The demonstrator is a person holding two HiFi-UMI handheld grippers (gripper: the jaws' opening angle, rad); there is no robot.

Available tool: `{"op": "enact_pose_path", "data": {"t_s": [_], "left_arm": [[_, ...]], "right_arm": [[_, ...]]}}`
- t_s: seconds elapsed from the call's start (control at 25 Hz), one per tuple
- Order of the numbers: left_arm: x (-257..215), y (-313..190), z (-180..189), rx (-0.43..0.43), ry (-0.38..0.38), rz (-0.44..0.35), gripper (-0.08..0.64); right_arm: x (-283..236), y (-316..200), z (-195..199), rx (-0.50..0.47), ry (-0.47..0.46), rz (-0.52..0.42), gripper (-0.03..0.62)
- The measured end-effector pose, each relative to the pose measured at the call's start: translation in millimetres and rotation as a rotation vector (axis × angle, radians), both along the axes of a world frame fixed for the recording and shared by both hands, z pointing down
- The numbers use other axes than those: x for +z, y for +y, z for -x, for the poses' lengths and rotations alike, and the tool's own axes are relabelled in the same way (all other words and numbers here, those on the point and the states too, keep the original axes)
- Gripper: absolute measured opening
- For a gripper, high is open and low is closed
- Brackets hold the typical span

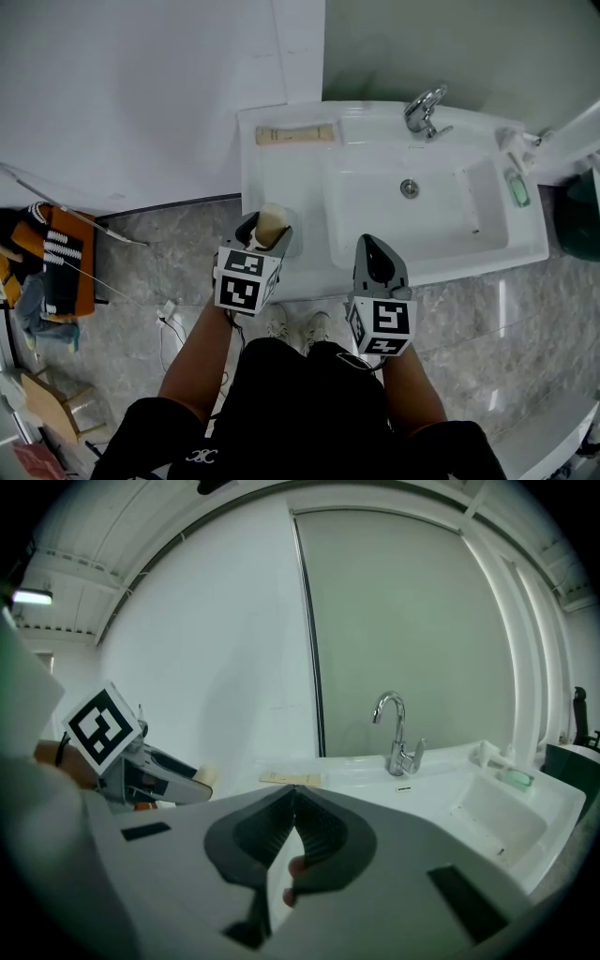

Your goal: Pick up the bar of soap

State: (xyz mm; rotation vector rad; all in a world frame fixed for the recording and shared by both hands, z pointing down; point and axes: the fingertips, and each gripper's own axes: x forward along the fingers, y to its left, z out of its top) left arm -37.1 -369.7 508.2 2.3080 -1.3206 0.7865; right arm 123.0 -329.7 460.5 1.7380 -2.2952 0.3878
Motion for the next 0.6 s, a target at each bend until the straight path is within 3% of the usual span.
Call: {"op": "enact_pose_path", "data": {"t_s": [0.4,0.6], "left_arm": [[-72,25,4,0.028,0.061,-0.153,0.284],[-100,38,9,0.035,0.096,-0.213,0.284]], "right_arm": [[-39,11,33,-0.025,0.012,-0.088,0.005],[-60,14,39,0.01,0.001,-0.143,0.005]]}}
